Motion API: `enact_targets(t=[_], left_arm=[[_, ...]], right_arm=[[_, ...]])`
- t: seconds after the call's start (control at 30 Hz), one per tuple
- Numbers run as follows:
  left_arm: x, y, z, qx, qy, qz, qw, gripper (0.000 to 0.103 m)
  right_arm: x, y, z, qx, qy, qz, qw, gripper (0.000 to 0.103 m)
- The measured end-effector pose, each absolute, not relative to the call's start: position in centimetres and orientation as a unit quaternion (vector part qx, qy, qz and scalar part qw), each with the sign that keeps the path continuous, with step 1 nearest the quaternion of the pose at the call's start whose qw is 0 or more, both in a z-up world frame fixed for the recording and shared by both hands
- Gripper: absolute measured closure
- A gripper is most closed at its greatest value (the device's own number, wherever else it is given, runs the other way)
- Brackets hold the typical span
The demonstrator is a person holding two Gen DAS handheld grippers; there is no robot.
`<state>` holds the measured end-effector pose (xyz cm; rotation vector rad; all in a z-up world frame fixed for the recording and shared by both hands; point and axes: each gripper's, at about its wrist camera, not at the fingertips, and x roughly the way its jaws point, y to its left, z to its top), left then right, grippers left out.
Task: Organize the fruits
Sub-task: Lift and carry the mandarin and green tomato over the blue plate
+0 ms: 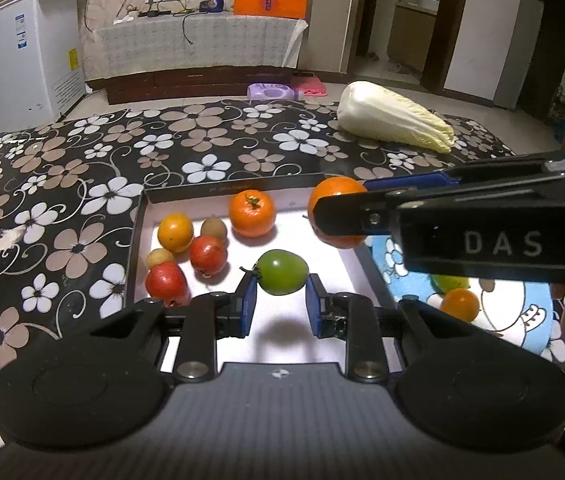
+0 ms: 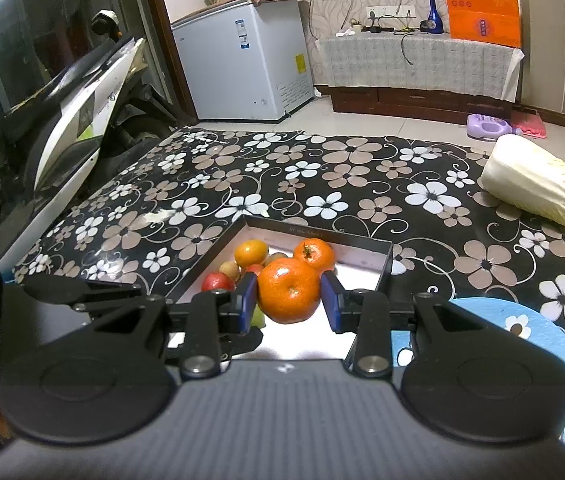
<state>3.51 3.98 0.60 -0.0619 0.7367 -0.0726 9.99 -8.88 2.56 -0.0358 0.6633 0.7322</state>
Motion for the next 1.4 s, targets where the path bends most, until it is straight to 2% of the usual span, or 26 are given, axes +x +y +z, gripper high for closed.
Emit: enact_targets(t=[1.4], left_arm=[[5.3,-5.7,-1.1,-0.014,0.37,-0.123,0.921,0.072]], right_arm=[[10.3,-15.8,2.4,-0.006,0.321,0.298,0.899,0.065]])
